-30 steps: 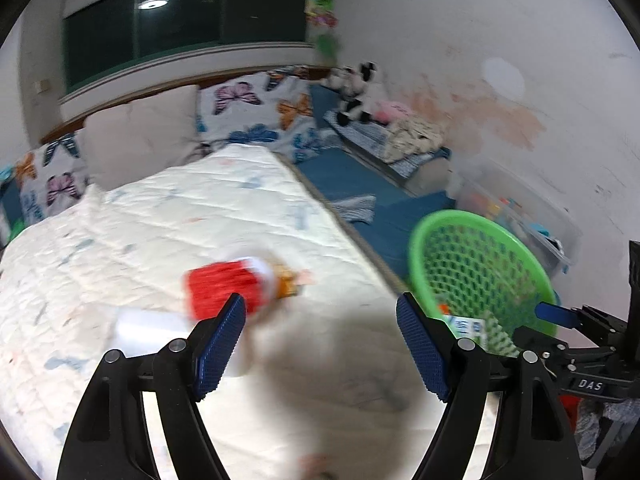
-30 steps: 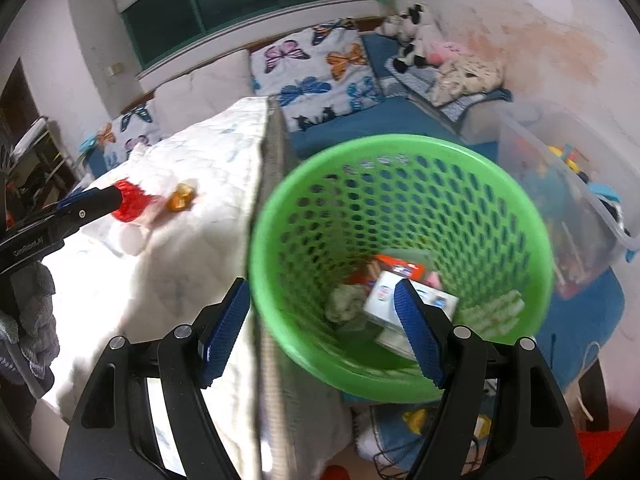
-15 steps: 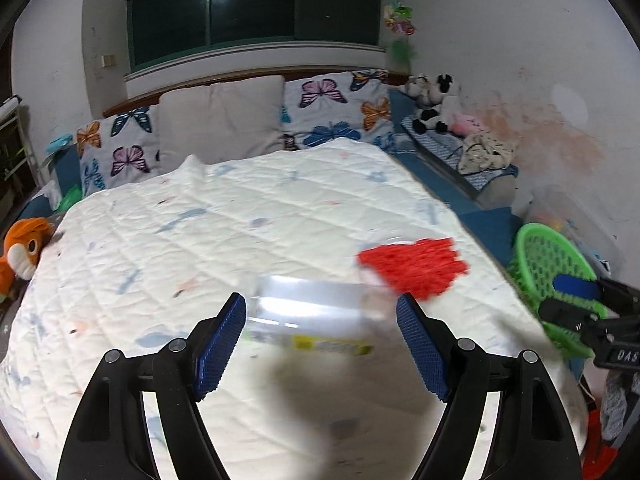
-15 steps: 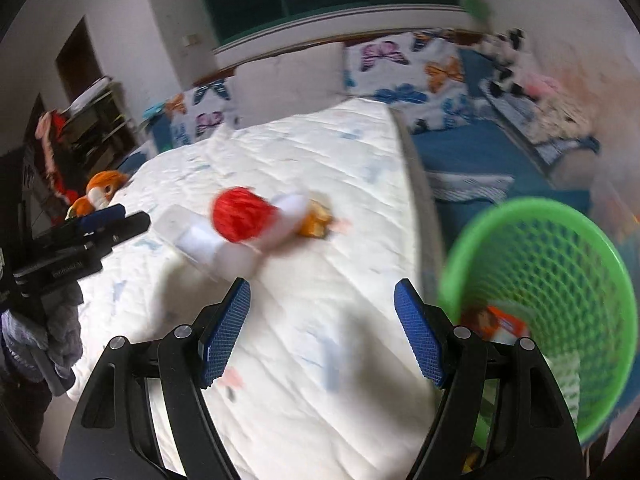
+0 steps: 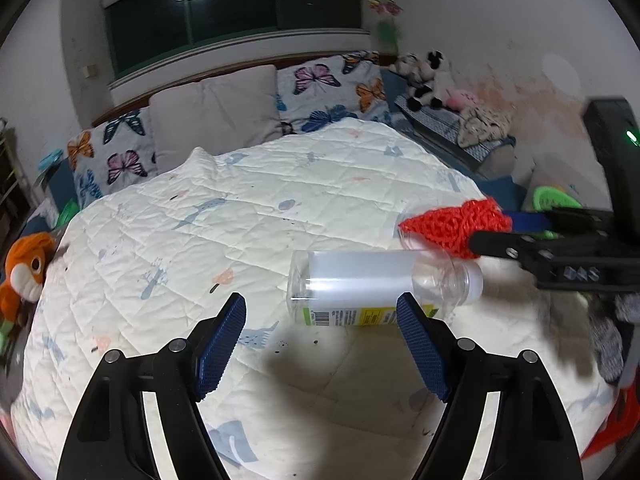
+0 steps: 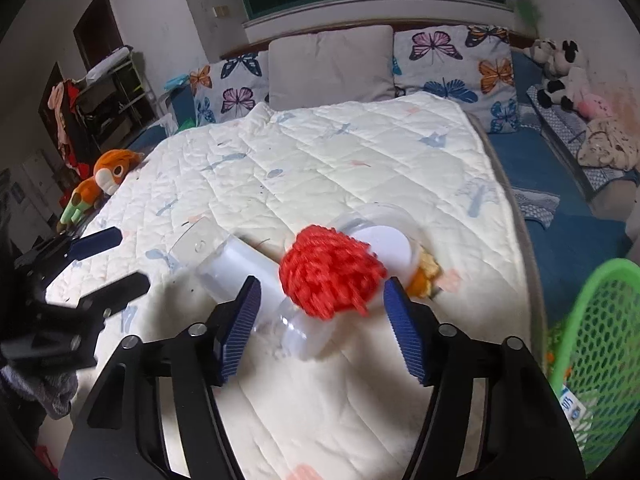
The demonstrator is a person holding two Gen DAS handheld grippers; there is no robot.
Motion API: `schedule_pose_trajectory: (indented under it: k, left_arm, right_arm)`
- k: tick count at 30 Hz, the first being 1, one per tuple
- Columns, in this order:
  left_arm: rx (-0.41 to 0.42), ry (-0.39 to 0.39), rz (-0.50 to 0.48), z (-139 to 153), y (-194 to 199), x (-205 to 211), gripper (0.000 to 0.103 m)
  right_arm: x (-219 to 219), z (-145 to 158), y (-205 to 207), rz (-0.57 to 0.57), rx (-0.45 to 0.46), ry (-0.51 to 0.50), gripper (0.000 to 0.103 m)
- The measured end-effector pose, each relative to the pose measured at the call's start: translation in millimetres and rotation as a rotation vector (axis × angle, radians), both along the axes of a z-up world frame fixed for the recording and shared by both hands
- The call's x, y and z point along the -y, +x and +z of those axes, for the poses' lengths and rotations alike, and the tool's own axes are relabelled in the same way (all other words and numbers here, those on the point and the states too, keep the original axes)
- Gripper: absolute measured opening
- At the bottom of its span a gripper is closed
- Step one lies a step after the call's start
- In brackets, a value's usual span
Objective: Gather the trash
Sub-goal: 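Grasp the red mesh ball with the right tool while the left tool closes around the clear bottle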
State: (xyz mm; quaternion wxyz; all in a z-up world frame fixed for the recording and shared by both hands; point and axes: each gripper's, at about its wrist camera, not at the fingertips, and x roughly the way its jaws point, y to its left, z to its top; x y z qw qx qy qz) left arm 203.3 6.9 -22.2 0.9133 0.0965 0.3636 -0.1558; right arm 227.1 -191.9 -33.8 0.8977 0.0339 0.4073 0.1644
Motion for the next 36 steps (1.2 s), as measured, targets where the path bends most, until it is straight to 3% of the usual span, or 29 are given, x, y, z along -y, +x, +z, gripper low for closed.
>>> schedule_pose_trajectory:
  k: [1,3,9,15,24,36]
  left_arm:
    - [-0.003,0.01,-0.019,-1,1,0,0.075]
    - [-0.003,0.031,-0.044,-3,2,3,0.075]
    - [0.008,0.091,-0.144,-7,6,16,0.075]
    - [0.03,0.17,-0.342,-4,4,34,0.078]
    - [-0.002,0.307,-0.65,-12,14,55,0.08]
    - [-0.053,0.379,-0.861,-23,45,70,0.08]
  right_arm:
    - [-1,-2,2,-0.003,-0.005,-0.005,0.063]
    - [-3,-5,6,-0.005,-0.015,-0.011,0.054]
    - [5,-3,4,-0.015,-0.011,0.003,0.044]
    - [20,17,-16,-0.026,0.023,0.041,0.043]
    - [56,37,-51,-0.104,0.021,0.086,0.043]
    - [106,23,-93,-0.285,-0.03,0.137,0.044]
